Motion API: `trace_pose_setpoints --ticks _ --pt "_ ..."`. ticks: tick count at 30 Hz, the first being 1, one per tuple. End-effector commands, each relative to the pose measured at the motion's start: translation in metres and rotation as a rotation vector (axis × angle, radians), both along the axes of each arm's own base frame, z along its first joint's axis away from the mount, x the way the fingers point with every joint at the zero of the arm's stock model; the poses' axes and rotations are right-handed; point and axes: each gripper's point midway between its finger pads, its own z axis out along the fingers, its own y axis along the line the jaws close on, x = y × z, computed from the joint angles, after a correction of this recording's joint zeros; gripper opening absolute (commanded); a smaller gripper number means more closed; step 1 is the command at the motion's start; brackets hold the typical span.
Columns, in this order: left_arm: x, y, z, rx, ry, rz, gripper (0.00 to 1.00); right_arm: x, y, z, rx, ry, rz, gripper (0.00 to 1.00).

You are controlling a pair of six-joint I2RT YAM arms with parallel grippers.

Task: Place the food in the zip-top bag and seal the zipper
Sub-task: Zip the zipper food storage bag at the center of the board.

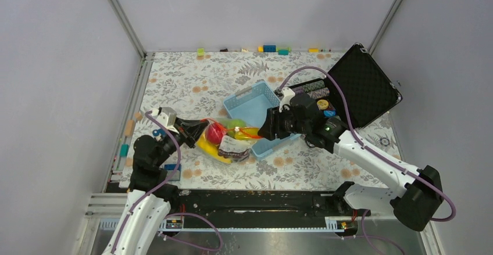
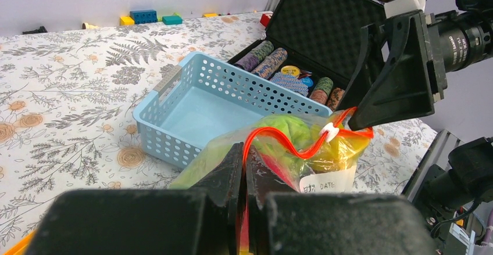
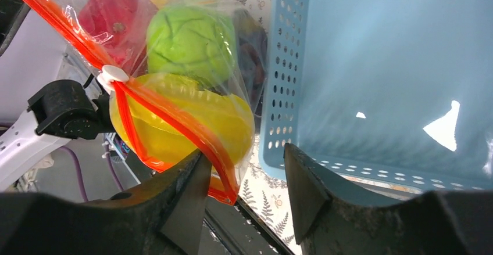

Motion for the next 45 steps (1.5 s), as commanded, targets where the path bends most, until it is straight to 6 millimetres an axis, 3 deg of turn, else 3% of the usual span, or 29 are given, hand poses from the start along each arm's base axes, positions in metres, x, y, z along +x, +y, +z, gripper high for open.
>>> trace_pose_setpoints --ticks 1,4,7,12,14,17,18,19,21,22,23,26,28,31,33,36,38,42,45 --pt "0.0 0.002 0.016 -0.011 -0.075 0.009 0.0 -0.01 0.019 -0.004 0.032 0.026 0.058 0.46" --pt "-0.001 0.0 0.017 -0.011 -0.079 -0.001 0.0 -0.006 0.03 0.0 0.04 0.021 0.07 0.2" --pt "-0.004 -0.001 0.02 -0.016 -0.086 -0.01 0.0 0.001 0.041 0.026 0.038 -0.043 0.109 0.02" --pt "-0.013 0.009 0.049 -0.088 -0.129 0.043 0.0 0.005 0.064 0.101 0.006 -0.256 0.206 0.0" --pt "-0.015 0.02 0.067 -0.167 -0.144 0.116 0.0 -0.004 0.081 0.136 0.013 -0.345 0.277 0.0" --pt "-0.017 0.049 0.086 -0.312 -0.14 0.277 0.0 -0.019 0.105 0.163 0.038 -0.433 0.389 0.0" --pt "-0.016 0.063 0.088 -0.371 -0.122 0.353 0.07 -0.019 0.11 0.169 0.037 -0.452 0.399 0.0" --pt "-0.015 0.078 0.089 -0.43 -0.1 0.434 0.2 -0.015 0.112 0.172 0.024 -0.458 0.384 0.0" --pt "-0.016 0.107 0.082 -0.504 -0.045 0.596 0.62 -0.002 0.108 0.178 -0.001 -0.487 0.318 0.0" --pt "-0.018 0.121 0.076 -0.539 -0.011 0.675 0.89 0.001 0.105 0.181 0.0 -0.504 0.292 0.0" --pt "-0.021 0.133 0.07 -0.569 0.022 0.74 0.97 0.005 0.101 0.183 -0.002 -0.521 0.26 0.0" --pt "-0.026 0.146 0.064 -0.605 0.067 0.818 0.99 0.019 0.087 0.18 -0.058 -0.543 0.174 0.0" --pt "-0.028 0.135 0.071 -0.582 0.048 0.749 0.99 0.008 0.086 0.18 -0.057 -0.533 0.23 0.0" --pt "-0.025 0.1 0.089 -0.485 0.008 0.557 0.99 -0.021 0.084 0.191 0.045 -0.553 0.345 0.0" --pt "-0.027 0.068 0.102 -0.398 0.001 0.385 0.99 -0.023 0.064 0.195 0.002 -0.554 0.307 0.0" --pt "-0.039 0.015 0.116 -0.269 -0.007 0.058 0.99 -0.047 0.038 0.204 0.015 -0.521 0.328 0.0" --pt "-0.051 -0.011 0.124 -0.233 -0.016 -0.134 0.99 -0.057 0.021 0.204 0.026 -0.484 0.297 0.0" --pt "-0.069 -0.033 0.136 -0.215 -0.035 -0.345 0.99 -0.067 -0.022 0.192 -0.002 -0.417 0.17 0.0" --pt "-0.077 -0.039 0.141 -0.213 -0.035 -0.386 0.99 -0.073 -0.047 0.173 -0.015 -0.345 0.076 0.0"
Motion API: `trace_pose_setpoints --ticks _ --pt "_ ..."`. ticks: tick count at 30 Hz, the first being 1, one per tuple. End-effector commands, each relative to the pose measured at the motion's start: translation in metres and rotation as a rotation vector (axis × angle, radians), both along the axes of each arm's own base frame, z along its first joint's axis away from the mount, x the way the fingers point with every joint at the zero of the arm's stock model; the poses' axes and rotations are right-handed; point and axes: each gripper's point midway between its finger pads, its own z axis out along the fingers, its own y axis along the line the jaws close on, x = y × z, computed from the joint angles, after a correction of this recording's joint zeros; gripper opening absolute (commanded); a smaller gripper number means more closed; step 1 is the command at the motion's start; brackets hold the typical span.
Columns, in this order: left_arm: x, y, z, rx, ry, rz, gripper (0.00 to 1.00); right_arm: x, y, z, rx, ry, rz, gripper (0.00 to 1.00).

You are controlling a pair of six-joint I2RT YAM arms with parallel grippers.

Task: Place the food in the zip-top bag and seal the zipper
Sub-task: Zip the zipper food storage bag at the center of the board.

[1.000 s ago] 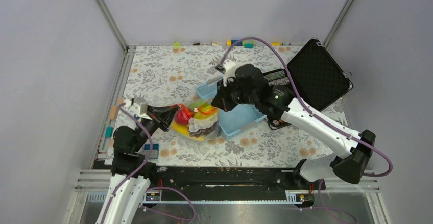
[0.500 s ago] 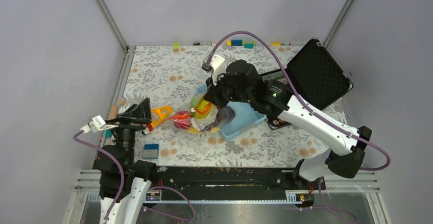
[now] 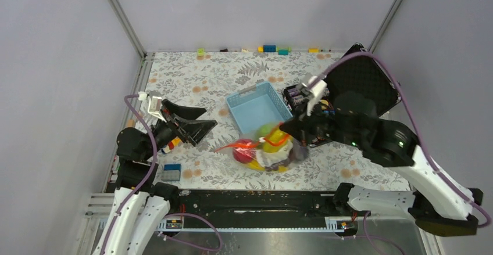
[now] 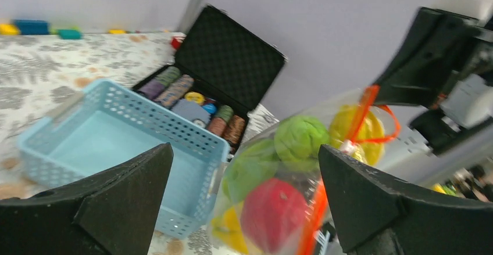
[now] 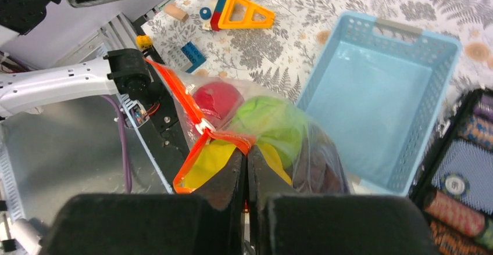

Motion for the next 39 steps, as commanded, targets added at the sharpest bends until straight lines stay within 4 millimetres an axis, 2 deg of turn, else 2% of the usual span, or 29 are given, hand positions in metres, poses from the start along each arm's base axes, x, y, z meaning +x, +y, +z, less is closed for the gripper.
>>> trace_pose_setpoints --ticks 1,5,8,10,12,13,15,19,22,25,31,34,39 --pt "-0.048 -0.021 0.044 0.004 -0.187 -0.227 0.99 -0.007 -0.033 -0.013 0.047 0.1 -0.159 0.0" --pt "-0.044 -0.041 0.028 0.026 -0.112 -0.273 0.99 -0.016 -0.048 -0.035 0.072 0.158 -0.205 0.0" --pt "-0.039 -0.072 0.008 0.108 -0.052 -0.322 0.99 -0.014 -0.052 -0.056 0.041 0.178 -0.237 0.0" --pt "-0.053 -0.098 -0.013 0.198 -0.063 -0.434 0.99 -0.01 -0.053 -0.067 0.024 0.175 -0.258 0.0" --pt "-0.065 -0.118 -0.035 0.275 -0.123 -0.531 0.99 -0.006 -0.055 -0.072 0.018 0.162 -0.279 0.0" --pt "-0.064 -0.126 -0.05 0.313 -0.12 -0.54 0.99 -0.004 -0.055 -0.074 0.015 0.151 -0.283 0.0" --pt "-0.071 -0.139 -0.067 0.375 -0.157 -0.575 0.99 -0.002 -0.056 -0.074 0.019 0.133 -0.283 0.0" --pt "-0.058 -0.16 -0.086 0.463 -0.161 -0.552 0.98 0.001 -0.059 -0.076 0.019 0.113 -0.292 0.0" --pt "-0.058 -0.173 -0.1 0.506 -0.161 -0.608 0.96 0.004 -0.062 -0.077 0.025 0.094 -0.296 0.0" --pt "-0.05 -0.184 -0.112 0.553 -0.165 -0.607 0.95 0.002 -0.057 -0.078 0.047 0.109 -0.255 0.0" --pt "-0.039 -0.203 -0.11 0.583 -0.202 -0.629 0.89 0.007 -0.049 -0.082 0.053 0.179 -0.214 0.0" --pt "-0.046 -0.206 -0.113 0.585 -0.23 -0.681 0.85 0.011 -0.048 -0.075 0.07 0.172 -0.212 0.0" --pt "-0.036 -0.209 -0.132 0.655 -0.222 -0.658 0.71 0.005 -0.045 -0.053 0.109 0.144 -0.16 0.0"
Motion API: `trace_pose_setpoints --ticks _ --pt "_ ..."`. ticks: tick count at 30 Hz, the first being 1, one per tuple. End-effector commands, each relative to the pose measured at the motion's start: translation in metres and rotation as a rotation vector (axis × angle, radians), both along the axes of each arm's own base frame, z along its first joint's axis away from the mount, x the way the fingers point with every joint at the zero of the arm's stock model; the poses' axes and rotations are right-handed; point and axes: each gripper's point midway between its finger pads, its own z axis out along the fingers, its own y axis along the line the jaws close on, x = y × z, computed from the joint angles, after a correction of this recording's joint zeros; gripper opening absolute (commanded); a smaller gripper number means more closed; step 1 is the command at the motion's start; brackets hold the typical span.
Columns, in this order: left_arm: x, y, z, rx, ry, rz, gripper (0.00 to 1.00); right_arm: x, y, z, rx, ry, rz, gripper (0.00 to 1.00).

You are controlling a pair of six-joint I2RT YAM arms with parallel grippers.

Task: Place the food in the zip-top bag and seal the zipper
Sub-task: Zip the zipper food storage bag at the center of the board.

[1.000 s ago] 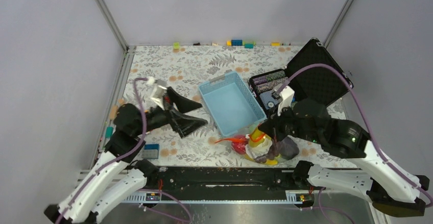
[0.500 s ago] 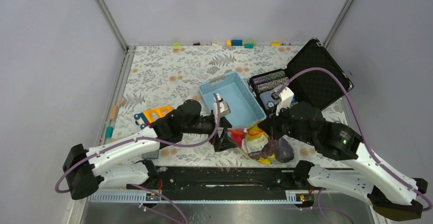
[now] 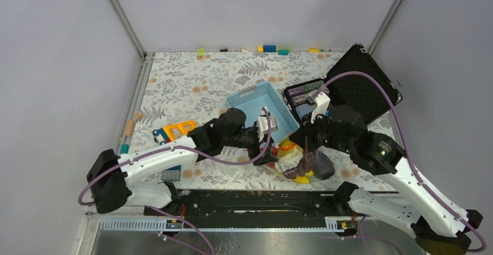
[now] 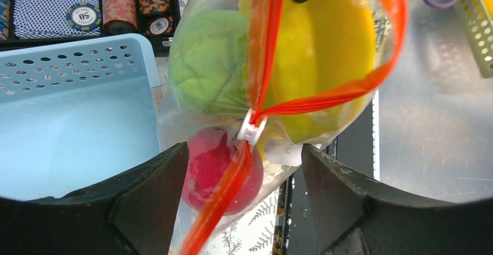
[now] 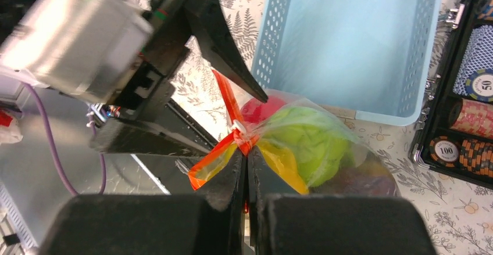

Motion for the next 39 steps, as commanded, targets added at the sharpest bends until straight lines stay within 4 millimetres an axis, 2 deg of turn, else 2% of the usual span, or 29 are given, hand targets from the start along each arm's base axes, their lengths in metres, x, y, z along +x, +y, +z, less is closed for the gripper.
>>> trace_pose_setpoints --ticks 1,5,8,11,14,15,21,23,25,28,31,33,35,39 --pt "0.012 -0.011 0.01 -0.009 -0.097 -0.011 0.7 -0.005 0.01 0.052 0.124 -0.105 0.083 0.0" --pt "0.014 -0.009 0.006 0.005 -0.106 -0.001 0.64 -0.017 0.009 0.058 0.126 -0.112 0.143 0.0" --pt "0.01 -0.009 0.013 -0.024 -0.102 -0.013 0.53 -0.016 0.008 0.053 0.107 -0.103 0.14 0.0" --pt "0.0 -0.009 0.024 -0.084 -0.095 -0.053 0.35 -0.006 0.004 0.042 0.055 -0.097 0.099 0.0" --pt "-0.002 -0.003 0.03 -0.105 -0.095 -0.028 0.04 0.009 -0.008 0.032 -0.015 -0.112 0.013 0.0" --pt "0.0 0.0 0.031 -0.107 -0.094 -0.001 0.0 0.015 -0.014 0.028 -0.044 -0.122 -0.022 0.0" --pt "0.012 0.028 0.036 -0.148 -0.091 0.193 0.0 0.054 -0.063 0.003 -0.252 -0.2 -0.304 0.03" --pt "0.008 0.037 0.036 -0.158 -0.086 0.206 0.0 0.06 -0.07 -0.006 -0.319 -0.214 -0.321 0.05" --pt "0.004 0.043 0.038 -0.172 -0.082 0.212 0.0 0.061 -0.062 -0.014 -0.345 -0.222 -0.254 0.06" --pt "0.0 0.048 0.041 -0.172 -0.073 0.215 0.0 0.047 -0.029 -0.016 -0.3 -0.246 -0.002 0.16" --pt "-0.002 0.048 0.036 -0.132 -0.06 0.207 0.0 0.029 -0.001 0.003 -0.226 -0.33 0.233 0.47" --pt "-0.002 0.049 0.032 -0.101 -0.055 0.201 0.0 0.02 0.006 0.019 -0.2 -0.408 0.335 0.61" --pt "-0.003 0.049 0.031 -0.085 -0.049 0.202 0.0 0.006 0.012 0.025 -0.193 -0.481 0.471 0.68" --pt "-0.005 0.052 0.035 -0.09 -0.056 0.195 0.0 -0.031 0.025 0.012 -0.172 -0.506 0.789 0.71"
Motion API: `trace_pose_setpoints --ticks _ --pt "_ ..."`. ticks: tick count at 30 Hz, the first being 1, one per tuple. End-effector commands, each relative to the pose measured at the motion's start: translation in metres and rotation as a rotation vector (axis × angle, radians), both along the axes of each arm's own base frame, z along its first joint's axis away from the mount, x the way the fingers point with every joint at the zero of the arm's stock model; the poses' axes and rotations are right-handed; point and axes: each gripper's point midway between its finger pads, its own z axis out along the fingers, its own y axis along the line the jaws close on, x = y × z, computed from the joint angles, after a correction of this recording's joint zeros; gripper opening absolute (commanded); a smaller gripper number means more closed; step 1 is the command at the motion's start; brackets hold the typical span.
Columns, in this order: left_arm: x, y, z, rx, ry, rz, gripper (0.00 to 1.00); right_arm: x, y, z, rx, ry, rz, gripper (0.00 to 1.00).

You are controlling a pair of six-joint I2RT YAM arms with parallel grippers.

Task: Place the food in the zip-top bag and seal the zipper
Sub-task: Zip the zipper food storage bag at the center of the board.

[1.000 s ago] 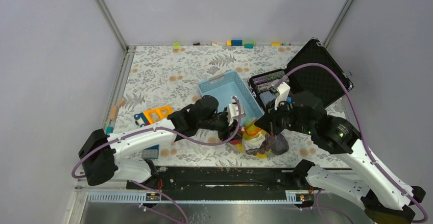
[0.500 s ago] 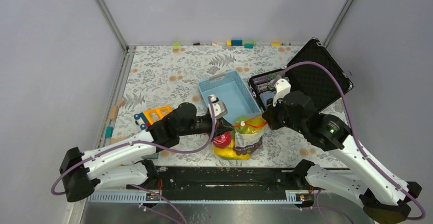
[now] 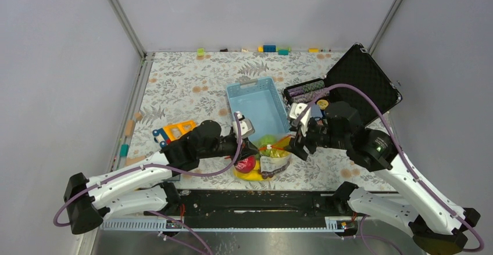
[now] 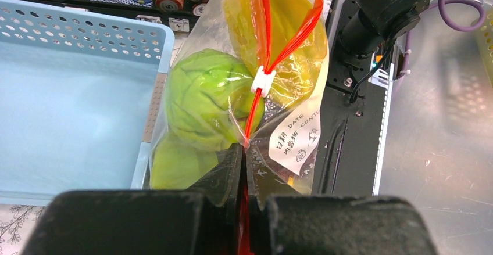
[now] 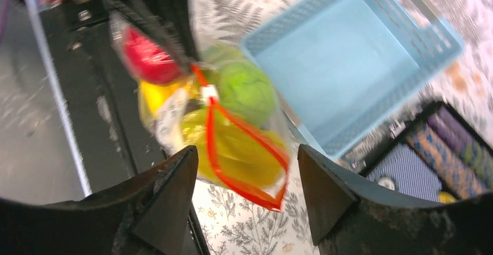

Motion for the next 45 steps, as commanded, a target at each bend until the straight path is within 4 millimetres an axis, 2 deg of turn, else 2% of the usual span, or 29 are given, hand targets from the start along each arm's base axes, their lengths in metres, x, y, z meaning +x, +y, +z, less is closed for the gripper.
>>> trace_pose_setpoints --ticks 1,5,10,18,27,30,34,38,41,45 --pt "0.001 -0.002 0.028 -0.051 -0.037 0.001 0.0 -0.041 0.023 0.014 0.01 -0.086 0.432 0.71" --pt "-0.006 -0.001 0.034 -0.066 -0.038 -0.031 0.0 -0.038 0.04 0.01 -0.013 -0.057 0.554 0.67" --pt "-0.014 -0.002 0.042 -0.092 -0.033 -0.068 0.0 -0.031 0.056 0.005 -0.043 -0.036 0.624 0.65" --pt "-0.013 -0.001 0.053 -0.131 -0.043 -0.053 0.0 -0.042 0.059 -0.022 -0.142 0.016 0.708 0.53" --pt "-0.017 0.0 0.055 -0.151 -0.023 -0.055 0.0 -0.038 0.075 -0.037 -0.183 0.04 0.703 0.49" --pt "-0.017 0.002 0.057 -0.161 -0.029 -0.047 0.0 -0.035 0.075 -0.041 -0.219 0.037 0.678 0.35" --pt "-0.007 0.009 0.05 -0.141 -0.027 0.027 0.0 -0.033 0.072 -0.038 -0.222 0.012 0.662 0.15" --pt "-0.005 0.015 0.045 -0.125 -0.011 0.066 0.0 -0.028 0.07 -0.039 -0.231 -0.007 0.622 0.07" --pt "-0.004 0.02 0.043 -0.124 -0.01 0.088 0.0 -0.019 0.065 -0.043 -0.268 -0.026 0.583 0.05" --pt "0.003 0.034 0.032 -0.098 0.003 0.173 0.0 -0.004 0.049 -0.051 -0.354 -0.061 0.505 0.04"
